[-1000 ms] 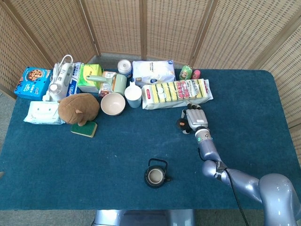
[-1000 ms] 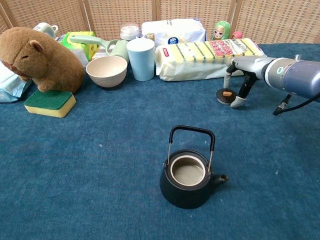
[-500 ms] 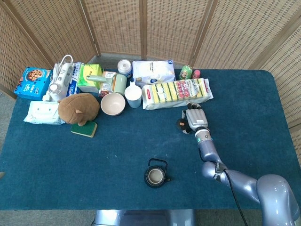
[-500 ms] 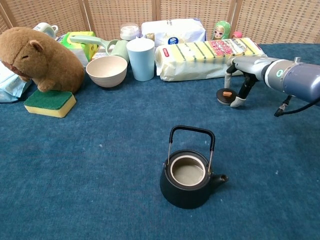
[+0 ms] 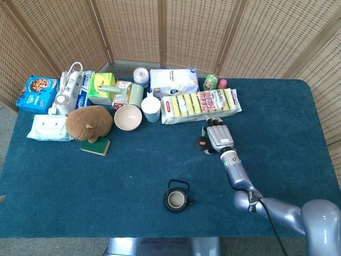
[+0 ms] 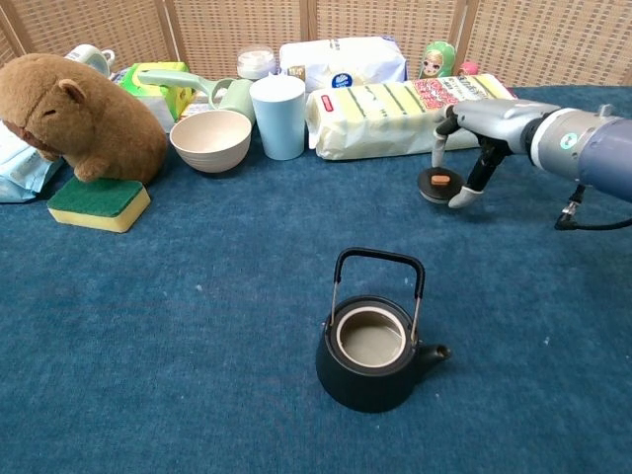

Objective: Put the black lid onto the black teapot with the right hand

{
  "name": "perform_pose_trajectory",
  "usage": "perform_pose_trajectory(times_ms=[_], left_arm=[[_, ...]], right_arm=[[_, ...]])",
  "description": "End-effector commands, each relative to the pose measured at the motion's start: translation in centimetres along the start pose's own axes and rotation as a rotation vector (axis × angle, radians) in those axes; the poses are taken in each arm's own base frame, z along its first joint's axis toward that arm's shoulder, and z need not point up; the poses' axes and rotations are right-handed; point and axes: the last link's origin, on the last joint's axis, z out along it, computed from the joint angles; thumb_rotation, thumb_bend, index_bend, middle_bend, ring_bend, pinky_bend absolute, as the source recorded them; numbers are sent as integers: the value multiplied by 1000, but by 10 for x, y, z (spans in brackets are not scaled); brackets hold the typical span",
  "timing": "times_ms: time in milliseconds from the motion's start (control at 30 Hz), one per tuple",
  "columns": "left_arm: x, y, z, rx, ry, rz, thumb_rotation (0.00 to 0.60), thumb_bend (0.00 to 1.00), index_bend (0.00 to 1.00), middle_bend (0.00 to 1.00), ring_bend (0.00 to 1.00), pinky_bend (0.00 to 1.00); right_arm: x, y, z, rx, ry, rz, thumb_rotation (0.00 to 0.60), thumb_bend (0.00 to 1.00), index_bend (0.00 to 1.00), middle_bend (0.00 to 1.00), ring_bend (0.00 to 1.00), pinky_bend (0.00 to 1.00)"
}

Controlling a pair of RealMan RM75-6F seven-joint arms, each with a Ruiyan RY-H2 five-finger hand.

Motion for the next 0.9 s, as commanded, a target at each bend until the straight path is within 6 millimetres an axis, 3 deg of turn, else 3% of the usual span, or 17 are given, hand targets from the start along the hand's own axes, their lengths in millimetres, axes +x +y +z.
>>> perform_pose_trajectory(times_ms=[33, 300, 900], left_arm=[[0, 1, 0, -3, -1, 2, 600, 71, 0, 0, 0, 0], [-4, 4, -1, -10, -7, 16, 600, 72, 0, 0, 0, 0], [-7, 6, 1, -7, -14, 34, 600, 71, 0, 0, 0, 0]], right_arm=[[18, 0, -20, 61, 45, 12, 600, 262, 517, 52, 21, 0], [38, -11, -54, 160, 70, 48, 600, 262, 518, 55, 21, 0], [35, -51, -127, 469, -47, 17, 600, 263, 518, 65, 21, 0]])
